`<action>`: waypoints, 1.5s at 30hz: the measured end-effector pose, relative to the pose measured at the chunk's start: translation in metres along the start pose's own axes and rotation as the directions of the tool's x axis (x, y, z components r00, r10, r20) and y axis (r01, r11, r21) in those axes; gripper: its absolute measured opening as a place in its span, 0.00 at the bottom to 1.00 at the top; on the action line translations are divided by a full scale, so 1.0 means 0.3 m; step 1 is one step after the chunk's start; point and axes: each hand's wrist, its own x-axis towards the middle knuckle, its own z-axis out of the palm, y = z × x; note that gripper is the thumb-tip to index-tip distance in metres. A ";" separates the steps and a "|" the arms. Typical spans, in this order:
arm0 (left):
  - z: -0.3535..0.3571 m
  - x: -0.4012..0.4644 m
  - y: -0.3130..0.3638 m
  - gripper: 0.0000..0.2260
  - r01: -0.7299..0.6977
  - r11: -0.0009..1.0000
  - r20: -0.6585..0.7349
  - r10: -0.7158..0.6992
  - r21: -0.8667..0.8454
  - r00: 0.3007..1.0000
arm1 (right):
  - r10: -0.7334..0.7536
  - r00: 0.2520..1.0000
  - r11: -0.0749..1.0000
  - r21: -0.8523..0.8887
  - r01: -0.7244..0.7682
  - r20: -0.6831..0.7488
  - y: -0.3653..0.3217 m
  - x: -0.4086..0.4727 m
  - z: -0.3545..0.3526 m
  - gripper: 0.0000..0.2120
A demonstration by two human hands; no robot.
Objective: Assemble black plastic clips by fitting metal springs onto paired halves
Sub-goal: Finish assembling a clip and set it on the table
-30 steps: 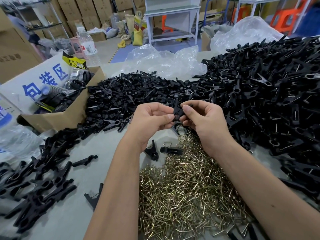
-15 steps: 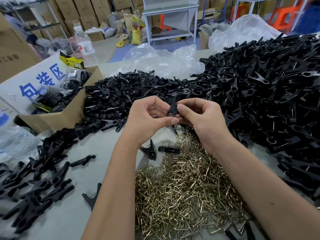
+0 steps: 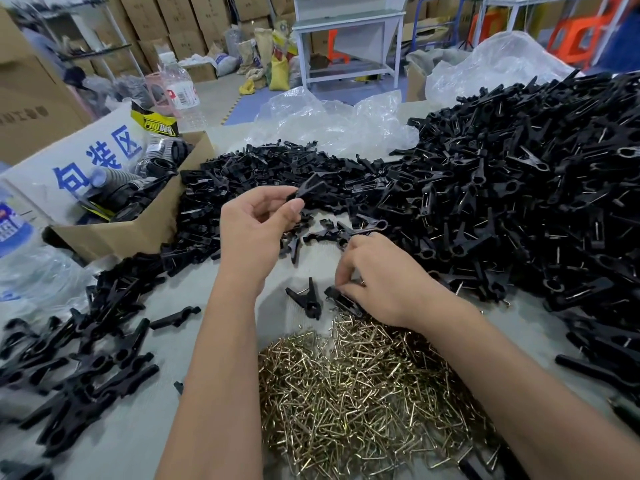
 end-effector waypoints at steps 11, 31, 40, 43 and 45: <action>-0.006 -0.014 0.014 0.12 0.017 0.999 0.120 -0.020 0.030 0.993 | 0.417 0.860 0.504 0.862 0.050 -0.295 0.044 0.011 -0.001 0.09; 0.035 -0.040 0.031 0.13 -0.004 0.997 0.356 -0.024 0.077 0.934 | 0.527 0.818 0.517 0.851 -0.094 -0.230 0.068 0.015 -0.007 0.08; 0.042 -0.037 0.038 0.13 -0.013 0.994 0.408 -0.034 0.112 0.912 | 0.510 0.801 0.650 0.751 -0.119 -0.314 0.071 0.008 -0.015 0.09; 0.041 -0.037 0.034 0.13 -0.005 0.994 0.399 -0.041 0.113 0.916 | 0.481 0.787 0.740 0.661 -0.128 -0.386 0.066 0.007 -0.018 0.08; 0.038 -0.035 0.030 0.13 0.002 0.995 0.397 -0.043 0.104 0.917 | 0.484 0.787 0.738 0.662 -0.132 -0.383 0.062 0.008 -0.012 0.07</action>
